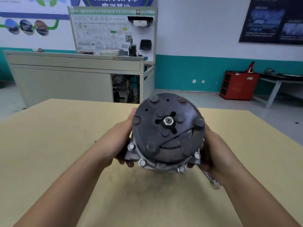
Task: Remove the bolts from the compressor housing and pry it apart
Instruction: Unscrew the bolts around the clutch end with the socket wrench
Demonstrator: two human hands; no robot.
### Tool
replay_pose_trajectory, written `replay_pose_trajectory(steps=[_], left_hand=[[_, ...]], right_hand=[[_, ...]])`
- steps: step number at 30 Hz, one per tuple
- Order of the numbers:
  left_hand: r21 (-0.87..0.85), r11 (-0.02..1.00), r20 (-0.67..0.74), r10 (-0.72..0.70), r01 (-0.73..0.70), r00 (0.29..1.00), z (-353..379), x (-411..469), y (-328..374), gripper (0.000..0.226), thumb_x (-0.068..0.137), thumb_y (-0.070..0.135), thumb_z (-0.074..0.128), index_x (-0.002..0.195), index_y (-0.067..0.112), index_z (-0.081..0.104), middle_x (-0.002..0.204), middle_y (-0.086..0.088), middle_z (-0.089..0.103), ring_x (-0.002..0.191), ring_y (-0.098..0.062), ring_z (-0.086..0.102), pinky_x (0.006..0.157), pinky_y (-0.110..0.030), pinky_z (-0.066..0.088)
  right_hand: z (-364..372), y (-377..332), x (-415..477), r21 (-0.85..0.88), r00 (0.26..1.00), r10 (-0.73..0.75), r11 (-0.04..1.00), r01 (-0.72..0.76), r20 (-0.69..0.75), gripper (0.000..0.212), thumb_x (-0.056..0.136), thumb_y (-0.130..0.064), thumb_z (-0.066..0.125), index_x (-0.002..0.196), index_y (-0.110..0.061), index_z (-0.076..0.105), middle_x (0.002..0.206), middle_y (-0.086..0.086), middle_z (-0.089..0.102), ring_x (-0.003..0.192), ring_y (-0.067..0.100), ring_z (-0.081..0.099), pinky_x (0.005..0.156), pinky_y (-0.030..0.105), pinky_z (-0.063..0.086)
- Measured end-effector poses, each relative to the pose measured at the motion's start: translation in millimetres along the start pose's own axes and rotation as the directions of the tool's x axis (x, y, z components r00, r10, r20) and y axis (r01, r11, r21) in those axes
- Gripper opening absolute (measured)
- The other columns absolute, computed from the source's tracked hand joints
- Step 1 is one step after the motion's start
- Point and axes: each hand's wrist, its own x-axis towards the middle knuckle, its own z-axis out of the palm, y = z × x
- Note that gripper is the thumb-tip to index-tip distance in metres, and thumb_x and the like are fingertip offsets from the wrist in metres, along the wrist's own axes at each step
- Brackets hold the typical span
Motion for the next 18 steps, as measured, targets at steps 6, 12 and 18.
replay_pose_trajectory(steps=[6,12,18], left_hand=[[0.136,0.98,0.036,-0.152,0.146,0.988,-3,22,9,0.081,0.102,0.034,0.014,0.041,0.014,0.064,0.052,-0.017,0.061,0.036,-0.021,0.054,0.032,-0.014,0.025],[0.102,0.957,0.031,-0.276,0.272,0.961,-9,30,19,0.091,0.088,0.074,0.011,0.037,0.017,0.061,0.041,-0.005,0.054,0.027,-0.011,0.042,0.029,-0.011,0.021],[0.117,0.959,-0.051,-0.255,0.26,0.966,1,26,23,0.092,0.093,0.067,0.013,0.032,0.013,0.054,0.038,-0.003,0.051,0.024,-0.009,0.037,0.03,-0.01,0.021]], right_hand=[[-5,4,4,0.157,0.99,-0.094,0.985,0.077,0.107,0.051,0.048,-0.069,0.078,0.079,-0.028,0.072,0.054,0.001,0.059,0.041,0.011,0.051,0.035,0.016,0.029],[-5,17,5,0.247,0.983,-0.092,0.968,0.05,0.16,0.042,0.047,-0.059,0.085,0.067,-0.024,0.072,0.057,-0.008,0.055,0.05,0.006,0.051,0.044,0.016,0.037],[-2,27,10,0.233,0.985,-0.116,0.969,0.084,0.129,0.016,0.06,-0.036,0.081,0.07,-0.027,0.072,0.057,-0.011,0.052,0.05,0.007,0.04,0.046,0.019,0.036]])
